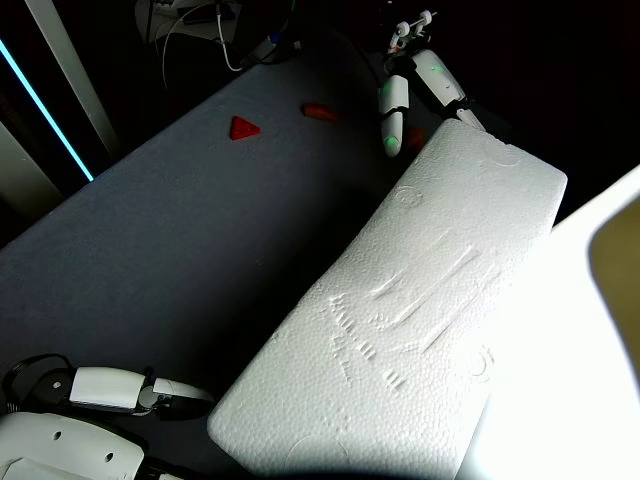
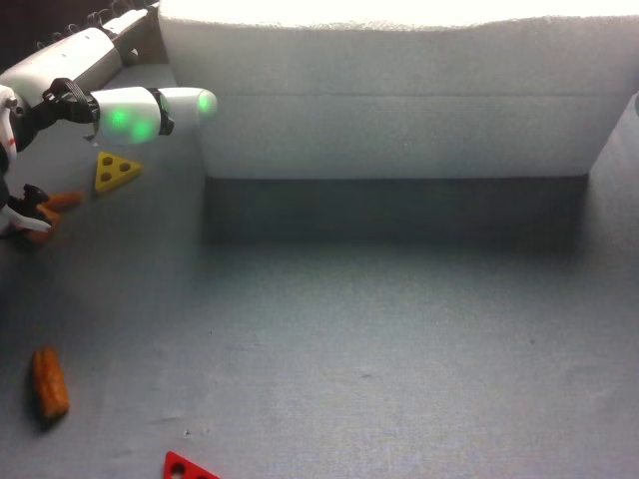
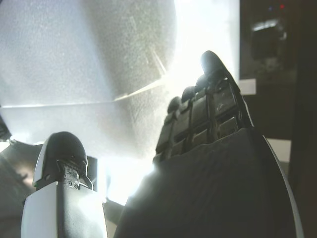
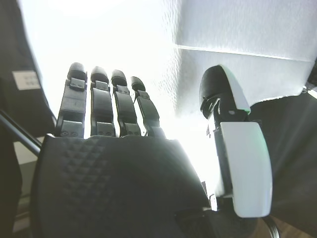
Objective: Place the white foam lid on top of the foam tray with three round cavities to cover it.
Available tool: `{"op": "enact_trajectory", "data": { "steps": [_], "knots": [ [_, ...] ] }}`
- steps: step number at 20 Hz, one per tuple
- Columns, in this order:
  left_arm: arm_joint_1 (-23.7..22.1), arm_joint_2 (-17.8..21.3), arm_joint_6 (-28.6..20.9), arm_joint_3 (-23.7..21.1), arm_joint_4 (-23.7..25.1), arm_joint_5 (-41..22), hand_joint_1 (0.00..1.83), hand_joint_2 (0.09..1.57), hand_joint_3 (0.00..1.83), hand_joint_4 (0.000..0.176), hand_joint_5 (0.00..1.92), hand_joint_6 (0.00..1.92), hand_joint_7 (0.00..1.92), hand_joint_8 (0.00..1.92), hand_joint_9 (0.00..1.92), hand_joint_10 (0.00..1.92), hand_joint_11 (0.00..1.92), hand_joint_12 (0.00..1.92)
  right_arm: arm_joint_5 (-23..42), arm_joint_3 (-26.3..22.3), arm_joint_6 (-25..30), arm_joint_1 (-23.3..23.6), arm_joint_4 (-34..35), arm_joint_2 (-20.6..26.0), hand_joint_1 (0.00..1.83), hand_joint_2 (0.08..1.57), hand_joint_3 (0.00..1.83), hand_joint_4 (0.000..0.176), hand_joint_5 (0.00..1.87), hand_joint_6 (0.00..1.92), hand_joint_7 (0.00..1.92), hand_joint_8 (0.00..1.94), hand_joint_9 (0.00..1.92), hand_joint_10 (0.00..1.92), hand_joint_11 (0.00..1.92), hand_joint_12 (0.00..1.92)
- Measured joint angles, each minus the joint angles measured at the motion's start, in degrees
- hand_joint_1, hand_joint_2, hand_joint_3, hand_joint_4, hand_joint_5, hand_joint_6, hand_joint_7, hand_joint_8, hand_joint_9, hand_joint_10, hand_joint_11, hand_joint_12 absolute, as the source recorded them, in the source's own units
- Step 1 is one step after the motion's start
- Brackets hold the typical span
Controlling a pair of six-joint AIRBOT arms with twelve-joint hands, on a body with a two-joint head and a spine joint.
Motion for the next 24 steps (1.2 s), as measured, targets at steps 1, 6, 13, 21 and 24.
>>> {"op": "enact_trajectory", "data": {
  "steps": [1, 6, 13, 21, 24],
  "knots": [
    [0.0, 0.0, 0.0, 0.0, 0.0, 0.0, 0.34, 1.06, 0.00, 0.000, 0.00, 0.00, 0.00, 0.00, 0.00, 0.00, 0.00, 0.67, 0.0, 0.0, -0.2, 0.0, 0.0, 0.0, 0.50, 1.26, 0.00, 0.000, 0.00, 0.00, 0.00, 0.00, 0.00, 0.00, 0.00, 0.00],
    [1.4, 0.8, 0.1, -0.7, -0.7, -0.7, 0.36, 1.08, 0.00, 0.015, 0.03, 0.00, 0.00, 0.00, 0.00, 0.00, 0.00, 0.76, -0.1, -0.7, -0.4, -0.8, 0.5, 0.5, 0.50, 1.25, 0.00, 0.000, 0.00, 0.00, 0.00, 0.00, 0.00, 0.00, 0.00, 0.00],
    [1.6, 2.3, 0.2, -2.5, -1.0, -4.5, 0.36, 1.09, 0.00, 0.011, 0.02, 0.00, 0.00, 0.00, 0.00, 0.00, 0.00, 0.76, 3.5, -2.4, -0.5, -1.4, 0.7, 2.5, 0.54, 1.24, 0.00, 0.000, 0.00, 0.00, 0.00, 0.00, 0.00, 0.00, 0.00, 0.00],
    [5.1, 5.4, 0.0, -6.9, -0.7, -9.5, 0.39, 1.10, 0.00, 0.016, 0.02, 0.00, 0.00, 0.00, 0.00, 0.00, 0.00, 0.59, 8.6, -8.0, -0.4, -5.4, -1.2, 6.2, 0.46, 1.24, 0.00, 0.000, 0.00, 0.00, 0.00, 0.00, 0.00, 0.00, 0.01, 0.01],
    [7.1, 6.6, -0.5, -8.8, -0.4, -12.9, 0.40, 1.11, 0.00, 0.000, 0.03, 0.00, 0.00, 0.00, 0.00, 0.00, 0.00, 0.78, 12.0, -10.3, -0.5, -7.5, -2.3, 7.9, 0.45, 1.26, 0.00, 0.000, 0.00, 0.00, 0.00, 0.00, 0.00, 0.00, 0.01, 0.20]
  ]
}}
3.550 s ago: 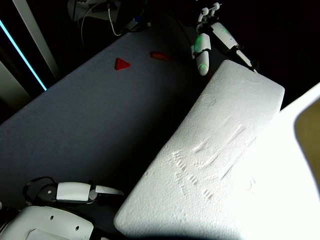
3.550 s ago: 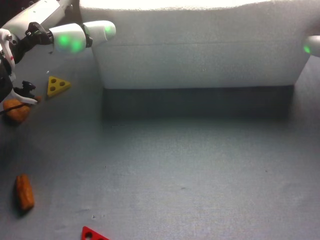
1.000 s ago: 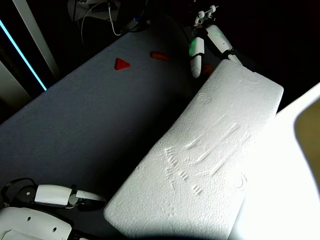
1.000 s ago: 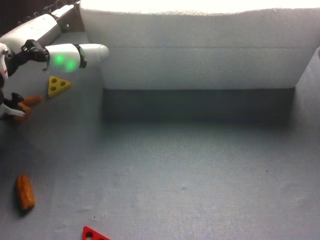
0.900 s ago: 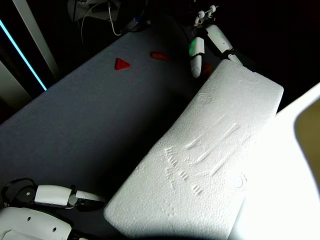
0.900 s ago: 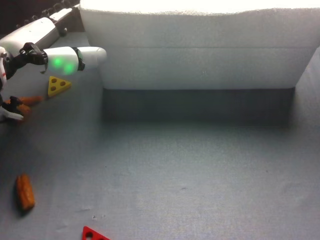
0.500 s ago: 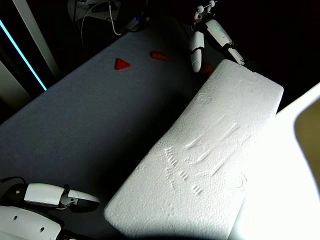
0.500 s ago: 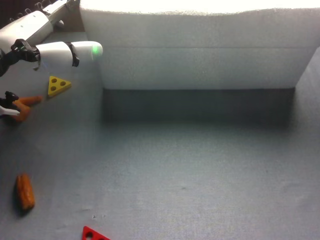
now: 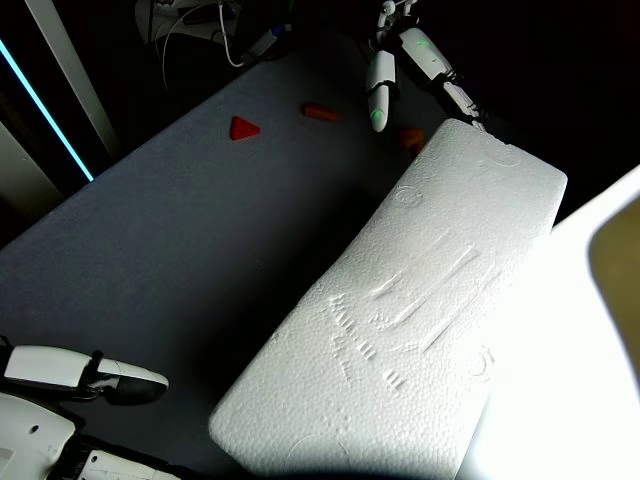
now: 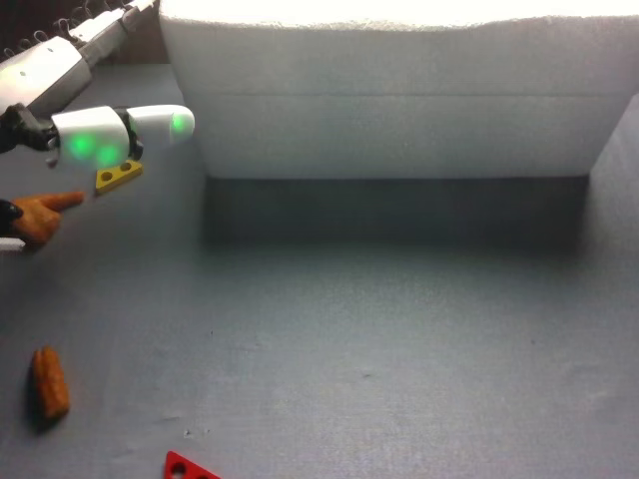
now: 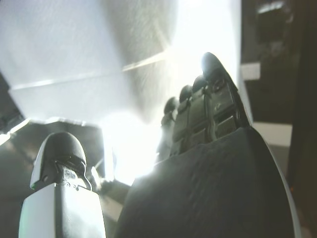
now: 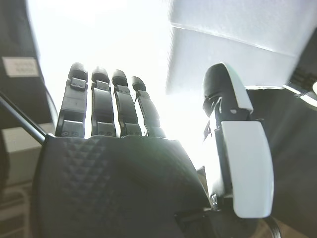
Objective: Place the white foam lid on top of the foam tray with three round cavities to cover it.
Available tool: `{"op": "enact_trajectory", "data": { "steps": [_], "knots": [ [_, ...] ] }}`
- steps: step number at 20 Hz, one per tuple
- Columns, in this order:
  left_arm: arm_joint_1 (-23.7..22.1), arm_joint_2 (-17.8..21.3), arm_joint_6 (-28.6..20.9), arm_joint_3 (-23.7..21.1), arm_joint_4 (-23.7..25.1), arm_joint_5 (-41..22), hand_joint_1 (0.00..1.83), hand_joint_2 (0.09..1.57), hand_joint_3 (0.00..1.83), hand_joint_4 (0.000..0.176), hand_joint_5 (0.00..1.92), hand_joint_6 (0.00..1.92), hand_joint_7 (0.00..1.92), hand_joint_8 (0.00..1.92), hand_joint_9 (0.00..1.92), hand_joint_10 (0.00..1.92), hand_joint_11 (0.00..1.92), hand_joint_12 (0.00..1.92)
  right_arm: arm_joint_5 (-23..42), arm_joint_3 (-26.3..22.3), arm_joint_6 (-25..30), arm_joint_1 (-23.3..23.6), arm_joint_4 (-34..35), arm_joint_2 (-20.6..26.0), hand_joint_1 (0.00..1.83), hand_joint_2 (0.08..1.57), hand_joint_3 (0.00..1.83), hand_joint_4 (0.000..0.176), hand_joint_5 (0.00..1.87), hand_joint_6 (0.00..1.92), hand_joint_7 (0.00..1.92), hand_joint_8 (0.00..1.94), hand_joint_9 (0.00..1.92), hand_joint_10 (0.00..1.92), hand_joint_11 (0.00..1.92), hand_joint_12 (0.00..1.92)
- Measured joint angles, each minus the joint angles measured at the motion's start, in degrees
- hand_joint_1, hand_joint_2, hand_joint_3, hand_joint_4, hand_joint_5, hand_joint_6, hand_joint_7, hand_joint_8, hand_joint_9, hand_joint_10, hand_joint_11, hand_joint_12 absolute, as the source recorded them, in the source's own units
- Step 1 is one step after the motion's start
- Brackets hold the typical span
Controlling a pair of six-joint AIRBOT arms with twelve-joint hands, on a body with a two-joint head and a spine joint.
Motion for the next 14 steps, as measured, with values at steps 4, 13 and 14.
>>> {"op": "enact_trajectory", "data": {
  "steps": [4, 13, 14],
  "knots": [
    [2.1, 2.0, -0.3, -2.6, 0.6, -3.5, 0.40, 1.13, 0.00, 0.010, 0.03, 0.00, 0.00, 0.00, 0.00, 0.00, 0.00, 0.78, 3.4, -3.3, 0.0, -3.5, -1.7, 2.2, 0.45, 1.26, 0.00, 0.000, 0.00, 0.00, 0.00, 0.00, 0.00, 0.00, 0.00, 0.67],
    [7.0, 5.2, -1.3, -8.2, 2.8, -10.0, 0.41, 1.13, 0.00, 0.000, 0.05, 0.00, 0.00, 0.00, 0.00, 0.00, 0.00, 0.21, 10.4, -8.9, 2.3, -11.8, -5.2, 4.5, 0.32, 1.26, 0.00, 0.000, 0.00, 0.00, 0.00, 0.00, 0.01, 0.00, 0.00, 0.96],
    [7.4, 5.3, -1.8, -8.8, 3.4, -10.8, 0.41, 1.13, 0.00, 0.000, 0.05, 0.00, 0.00, 0.00, 0.00, 0.00, 0.00, 0.21, 11.0, -9.4, 2.4, -12.4, -5.9, 4.7, 0.32, 1.26, 0.00, 0.000, 0.00, 0.00, 0.00, 0.00, 0.01, 0.00, 0.00, 0.96]
  ]
}}
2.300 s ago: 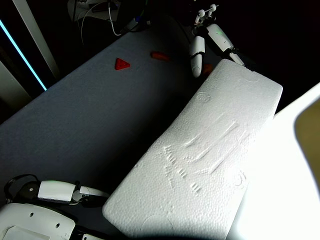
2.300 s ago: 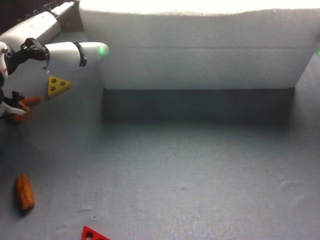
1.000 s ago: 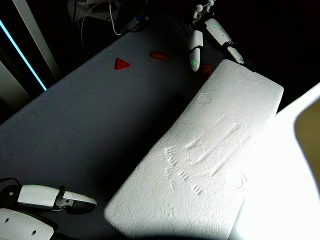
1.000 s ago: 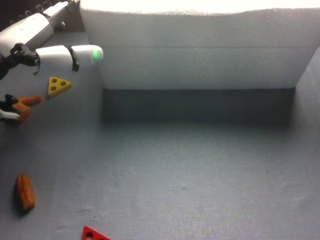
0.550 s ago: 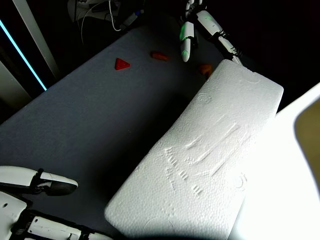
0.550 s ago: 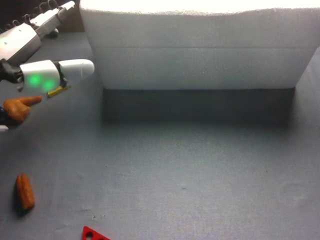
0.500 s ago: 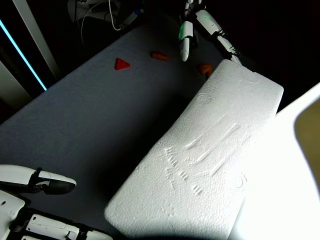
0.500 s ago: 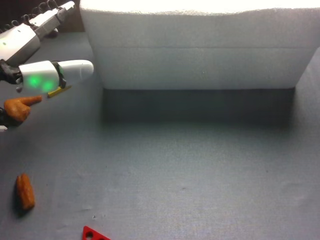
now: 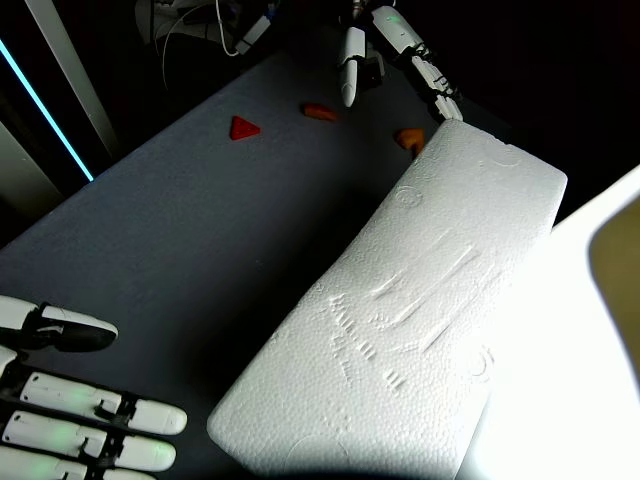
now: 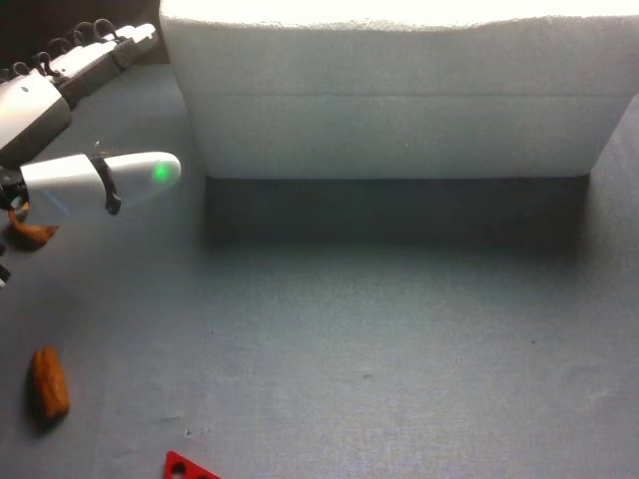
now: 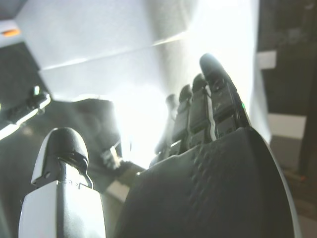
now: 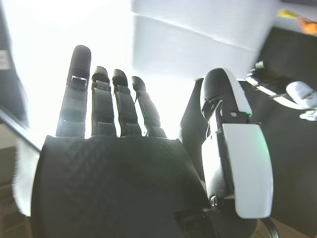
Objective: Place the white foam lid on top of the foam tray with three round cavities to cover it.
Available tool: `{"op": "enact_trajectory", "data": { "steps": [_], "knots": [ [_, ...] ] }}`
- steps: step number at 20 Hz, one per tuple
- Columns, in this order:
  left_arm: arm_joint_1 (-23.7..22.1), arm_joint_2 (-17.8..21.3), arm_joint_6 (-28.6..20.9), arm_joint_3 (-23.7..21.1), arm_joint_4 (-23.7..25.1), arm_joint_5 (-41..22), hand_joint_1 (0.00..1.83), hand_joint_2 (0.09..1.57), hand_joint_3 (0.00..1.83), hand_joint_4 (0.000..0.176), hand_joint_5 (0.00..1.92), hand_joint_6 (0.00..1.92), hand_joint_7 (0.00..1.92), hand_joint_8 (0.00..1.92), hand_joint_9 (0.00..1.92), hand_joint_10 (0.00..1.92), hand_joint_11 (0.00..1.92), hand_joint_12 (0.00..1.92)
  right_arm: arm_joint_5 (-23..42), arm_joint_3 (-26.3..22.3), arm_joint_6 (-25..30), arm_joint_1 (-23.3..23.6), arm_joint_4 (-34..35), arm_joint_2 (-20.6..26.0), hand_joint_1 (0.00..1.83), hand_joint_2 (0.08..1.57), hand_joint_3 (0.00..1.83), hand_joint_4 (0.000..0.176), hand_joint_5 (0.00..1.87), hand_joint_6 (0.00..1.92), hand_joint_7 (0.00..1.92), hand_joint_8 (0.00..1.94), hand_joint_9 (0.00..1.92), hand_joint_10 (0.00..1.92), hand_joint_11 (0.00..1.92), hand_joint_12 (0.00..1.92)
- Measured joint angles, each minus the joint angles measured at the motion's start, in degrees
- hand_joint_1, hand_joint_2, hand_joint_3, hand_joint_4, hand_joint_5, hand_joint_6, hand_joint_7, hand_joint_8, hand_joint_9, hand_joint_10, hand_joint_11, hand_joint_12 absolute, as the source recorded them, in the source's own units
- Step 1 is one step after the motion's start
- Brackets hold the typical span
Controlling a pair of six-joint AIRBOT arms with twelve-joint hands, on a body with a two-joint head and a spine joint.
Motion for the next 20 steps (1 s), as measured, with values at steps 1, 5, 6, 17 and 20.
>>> {"op": "enact_trajectory", "data": {
  "steps": [1, 5, 6, 17, 20],
  "knots": [
    [0.6, 0.3, -0.5, -0.6, 0.7, -0.6, 0.38, 1.14, 0.00, 0.000, 0.05, 0.00, 0.00, 0.00, 0.00, 0.00, 0.00, 0.22, 0.4, -0.5, 0.3, -0.4, -0.8, 0.2, 0.29, 1.29, 0.00, 0.000, 0.00, 0.00, 0.00, 0.00, 0.02, 0.01, 0.00, 1.07],
    [3.5, 2.0, -1.7, -4.3, 3.9, -4.3, 0.31, 1.21, 0.01, 0.000, 0.06, 0.00, 0.01, 0.00, 0.00, 0.00, 0.00, 0.10, 1.1, -2.2, 2.6, -0.8, -7.1, 0.2, 0.25, 1.33, 0.00, 0.000, 0.00, 0.00, 0.00, 0.00, 0.01, 0.00, 0.00, 0.91],
    [4.0, 2.3, -2.0, -5.1, 4.2, -5.1, 0.31, 1.21, 0.01, 0.000, 0.06, 0.00, 0.01, 0.00, 0.00, 0.00, 0.00, 0.10, 1.1, -2.5, 3.0, -0.8, -8.3, 0.2, 0.25, 1.33, 0.00, 0.000, 0.00, 0.00, 0.00, 0.00, 0.01, 0.00, 0.00, 0.91],
    [-0.5, -0.8, -7.2, -4.7, 14.9, -4.4, 0.23, 1.29, 0.01, 0.000, 0.01, 0.00, 0.00, 0.00, 0.00, 0.00, 0.00, 0.00, -0.1, -2.8, 6.7, -0.8, -15.4, -1.0, 0.31, 1.35, 0.00, 0.000, 0.00, 0.00, 0.00, 0.00, 0.00, 0.00, 0.00, 0.00],
    [-1.0, -1.5, -8.2, -4.4, 16.7, -3.7, 0.14, 1.31, 0.01, 0.017, 0.00, 0.00, 0.00, 0.00, 0.00, 0.00, 0.00, 0.00, -0.2, -3.1, 6.9, -0.8, -16.1, -1.3, 0.29, 1.35, 0.00, 0.000, 0.00, 0.00, 0.00, 0.00, 0.00, 0.00, 0.00, 0.00]
  ]
}}
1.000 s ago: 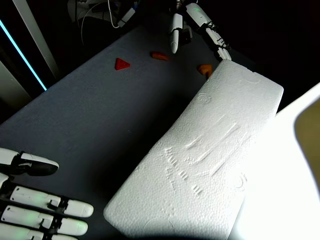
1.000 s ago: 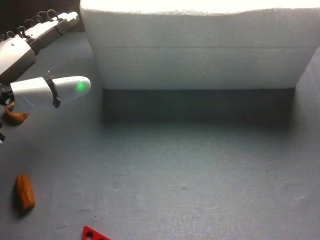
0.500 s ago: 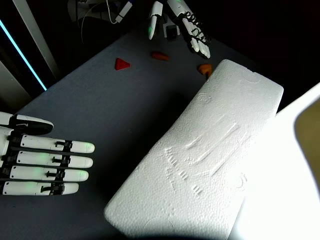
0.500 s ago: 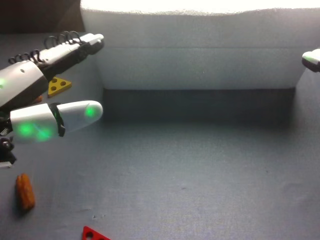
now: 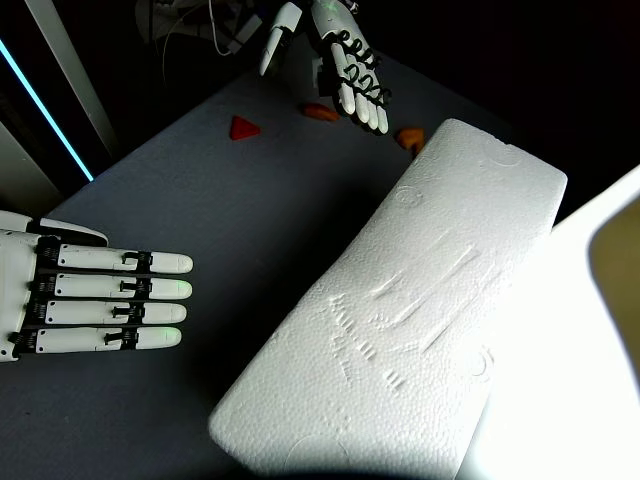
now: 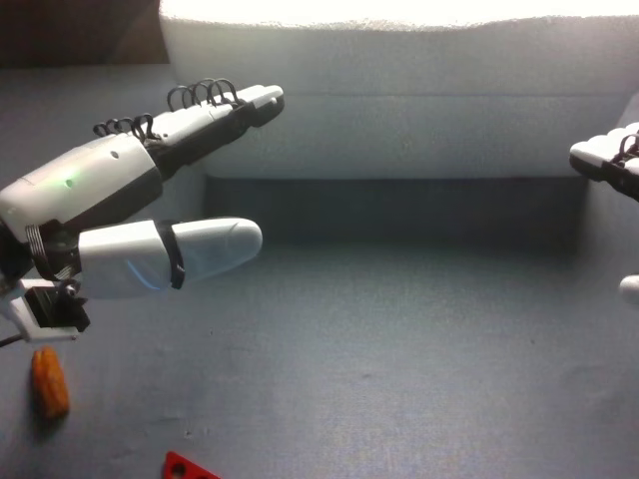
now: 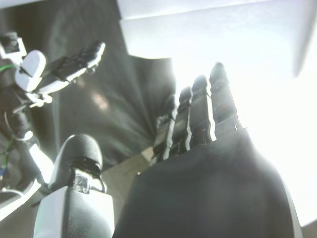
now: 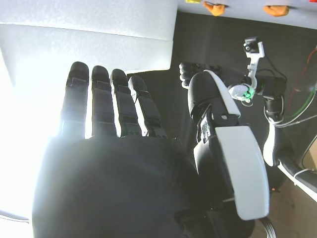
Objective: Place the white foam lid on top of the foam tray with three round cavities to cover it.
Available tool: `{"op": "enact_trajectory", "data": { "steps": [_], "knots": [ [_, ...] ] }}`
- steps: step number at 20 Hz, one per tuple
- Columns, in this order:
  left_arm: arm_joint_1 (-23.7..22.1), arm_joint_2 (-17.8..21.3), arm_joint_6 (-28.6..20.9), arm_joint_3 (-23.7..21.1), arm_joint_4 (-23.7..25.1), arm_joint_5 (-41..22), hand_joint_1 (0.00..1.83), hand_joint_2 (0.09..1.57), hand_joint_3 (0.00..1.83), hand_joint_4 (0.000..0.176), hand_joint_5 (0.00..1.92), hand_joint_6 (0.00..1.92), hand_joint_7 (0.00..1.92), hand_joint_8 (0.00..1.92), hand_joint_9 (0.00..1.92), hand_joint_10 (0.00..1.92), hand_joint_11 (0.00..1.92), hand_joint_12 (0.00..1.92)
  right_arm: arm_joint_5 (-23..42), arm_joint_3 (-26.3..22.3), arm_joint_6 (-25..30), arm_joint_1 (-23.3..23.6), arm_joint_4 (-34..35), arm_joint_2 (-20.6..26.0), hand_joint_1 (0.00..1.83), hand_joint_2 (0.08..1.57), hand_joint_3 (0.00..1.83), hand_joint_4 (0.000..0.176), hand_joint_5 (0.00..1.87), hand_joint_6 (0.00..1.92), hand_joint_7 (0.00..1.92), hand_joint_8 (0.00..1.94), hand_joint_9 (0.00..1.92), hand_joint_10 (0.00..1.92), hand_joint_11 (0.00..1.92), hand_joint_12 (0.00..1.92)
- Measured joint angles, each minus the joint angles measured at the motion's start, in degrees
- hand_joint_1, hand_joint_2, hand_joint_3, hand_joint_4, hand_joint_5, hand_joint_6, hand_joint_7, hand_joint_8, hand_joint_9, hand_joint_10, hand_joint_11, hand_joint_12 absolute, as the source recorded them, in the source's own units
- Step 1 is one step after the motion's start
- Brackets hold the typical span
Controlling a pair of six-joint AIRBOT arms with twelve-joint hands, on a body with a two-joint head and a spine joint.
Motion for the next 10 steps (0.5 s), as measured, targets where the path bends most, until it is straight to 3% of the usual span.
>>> {"op": "enact_trajectory", "data": {
  "steps": [1, 3, 8, 9, 10],
  "knots": [
    [0.0, -0.2, -0.2, 0.0, 0.1, 0.1, 0.14, 1.31, 0.01, 0.019, 0.00, 0.00, 0.00, 0.00, 0.00, 0.00, 0.00, 0.00, 0.0, 0.0, 0.2, 0.0, -0.7, 0.0, 0.28, 1.35, 0.00, 0.000, 0.00, 0.00, 0.00, 0.00, 0.00, 0.00, 0.00, 0.00],
    [0.0, -0.5, -0.4, 0.0, 0.6, 0.1, 0.12, 1.32, 0.02, 0.006, 0.00, 0.00, 0.00, 0.00, 0.01, 0.00, 0.00, 0.00, 0.1, 0.0, 0.5, 0.0, -1.4, -0.2, 0.25, 1.33, 0.00, 0.000, 0.00, 0.00, 0.00, 0.00, 0.00, 0.00, 0.01, 0.00],
    [-0.2, -0.5, -0.7, 0.1, 0.2, 0.1, 0.14, 1.32, 0.01, 0.012, 0.00, 0.00, 0.00, 0.00, 0.00, 0.00, 0.00, 0.00, 0.3, 0.2, 0.9, 0.0, -0.9, -0.8, 0.24, 1.32, 0.00, 0.000, 0.00, 0.00, 0.00, 0.00, 0.00, 0.00, 0.00, 0.00],
    [-0.2, -0.5, -0.7, 0.1, 0.2, 0.1, 0.18, 1.32, 0.01, 0.028, 0.00, 0.00, 0.00, 0.00, 0.00, 0.00, 0.00, 0.00, 0.9, 0.2, 0.9, 0.0, -0.9, -0.8, 0.28, 1.31, 0.00, 0.016, 0.00, 0.00, 0.00, 0.00, 0.00, 0.00, 0.00, 0.00],
    [-0.3, -0.4, -0.7, 0.1, 0.3, 0.1, 0.18, 1.32, 0.00, 0.032, 0.00, 0.00, 0.00, 0.00, 0.00, 0.00, 0.00, 0.00, 1.5, 0.2, 0.9, 0.0, -0.7, -0.8, 0.30, 1.31, 0.00, 0.000, 0.00, 0.00, 0.00, 0.00, 0.00, 0.00, 0.00, 0.00]
  ]
}}
